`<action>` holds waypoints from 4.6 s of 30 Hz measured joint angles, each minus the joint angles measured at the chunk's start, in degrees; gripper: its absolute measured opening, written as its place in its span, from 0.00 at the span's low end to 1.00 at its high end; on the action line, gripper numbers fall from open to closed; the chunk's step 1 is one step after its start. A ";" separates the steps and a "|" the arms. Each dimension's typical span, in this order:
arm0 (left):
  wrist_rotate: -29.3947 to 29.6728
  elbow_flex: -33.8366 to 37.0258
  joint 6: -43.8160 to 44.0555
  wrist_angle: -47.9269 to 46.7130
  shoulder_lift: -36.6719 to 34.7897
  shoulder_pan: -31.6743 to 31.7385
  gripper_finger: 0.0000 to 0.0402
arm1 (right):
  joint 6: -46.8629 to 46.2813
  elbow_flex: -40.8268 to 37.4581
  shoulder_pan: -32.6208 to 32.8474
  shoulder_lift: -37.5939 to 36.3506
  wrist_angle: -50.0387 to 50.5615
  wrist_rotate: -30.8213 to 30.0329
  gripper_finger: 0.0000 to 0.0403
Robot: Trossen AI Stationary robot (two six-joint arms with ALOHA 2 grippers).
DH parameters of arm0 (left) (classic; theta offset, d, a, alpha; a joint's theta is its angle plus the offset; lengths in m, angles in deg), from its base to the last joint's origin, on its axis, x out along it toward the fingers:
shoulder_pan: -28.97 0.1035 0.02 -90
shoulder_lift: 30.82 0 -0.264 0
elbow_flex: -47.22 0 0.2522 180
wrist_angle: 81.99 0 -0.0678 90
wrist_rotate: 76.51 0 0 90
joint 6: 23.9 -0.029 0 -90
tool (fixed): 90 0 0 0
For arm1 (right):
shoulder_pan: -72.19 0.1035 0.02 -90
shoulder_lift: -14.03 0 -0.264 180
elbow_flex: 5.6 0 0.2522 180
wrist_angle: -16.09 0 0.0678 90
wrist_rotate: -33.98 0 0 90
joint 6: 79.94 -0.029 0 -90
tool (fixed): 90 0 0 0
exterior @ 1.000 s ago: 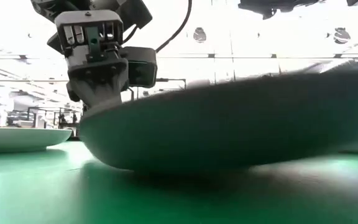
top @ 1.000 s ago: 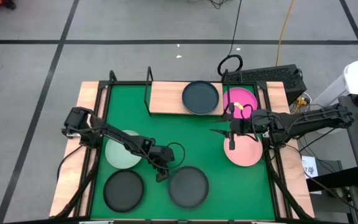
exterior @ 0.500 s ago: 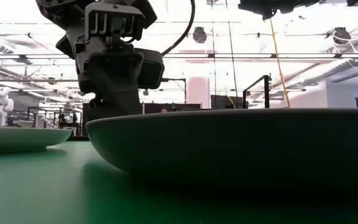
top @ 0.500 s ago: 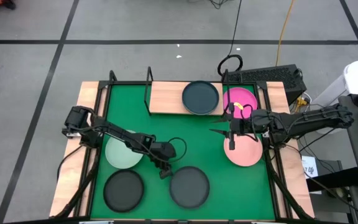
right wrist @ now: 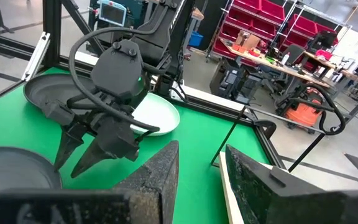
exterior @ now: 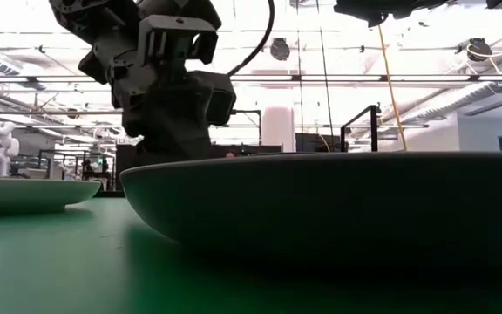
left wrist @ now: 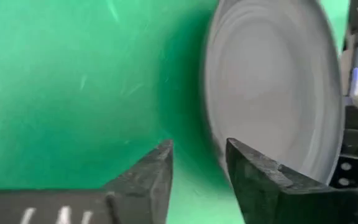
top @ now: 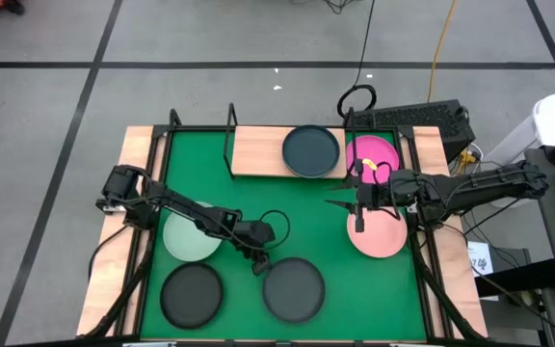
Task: Place and stack plates onto a shelf
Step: Stack the right black plate on top of the blue plate on the shelf, then put the pink plate on the shelf
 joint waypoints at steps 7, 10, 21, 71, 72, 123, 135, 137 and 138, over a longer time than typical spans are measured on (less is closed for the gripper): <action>-0.09 0.00 -1.58 0.08 0.00 -0.54 0.19 | 0.01 0.00 0.00 0.00 0.00 0.00 0.28; -0.07 0.00 -2.68 0.08 0.00 -0.83 0.18 | 0.01 0.00 0.00 0.01 0.00 0.00 0.28; -0.40 -1.07 -5.91 -0.61 0.00 0.22 0.01 | 0.02 0.00 0.00 0.01 0.00 -0.02 0.28; -0.14 -18.01 -25.25 -28.58 7.41 0.55 0.14 | -0.56 -0.02 0.00 0.01 1.62 -1.44 0.28; -0.69 -18.01 -25.20 -28.54 7.41 1.16 0.07 | -0.77 -0.02 0.00 -0.04 1.34 -1.29 0.28; 3.17 -45.00 -38.01 -25.88 11.14 44.77 0.36 | -0.84 -0.04 7.13 -10.98 0.03 -1.44 0.28; -3.72 -48.86 -40.96 -26.66 6.46 44.74 0.57 | -1.05 -0.02 7.13 -10.98 0.42 -11.09 0.28; -3.06 -48.87 -43.20 -27.39 2.43 43.98 0.57 | -1.95 0.06 7.10 -10.98 2.54 -13.92 0.28; -1.92 -48.58 -44.60 -27.24 0.12 43.32 0.56 | -2.68 0.42 7.10 -10.98 5.34 -14.86 0.28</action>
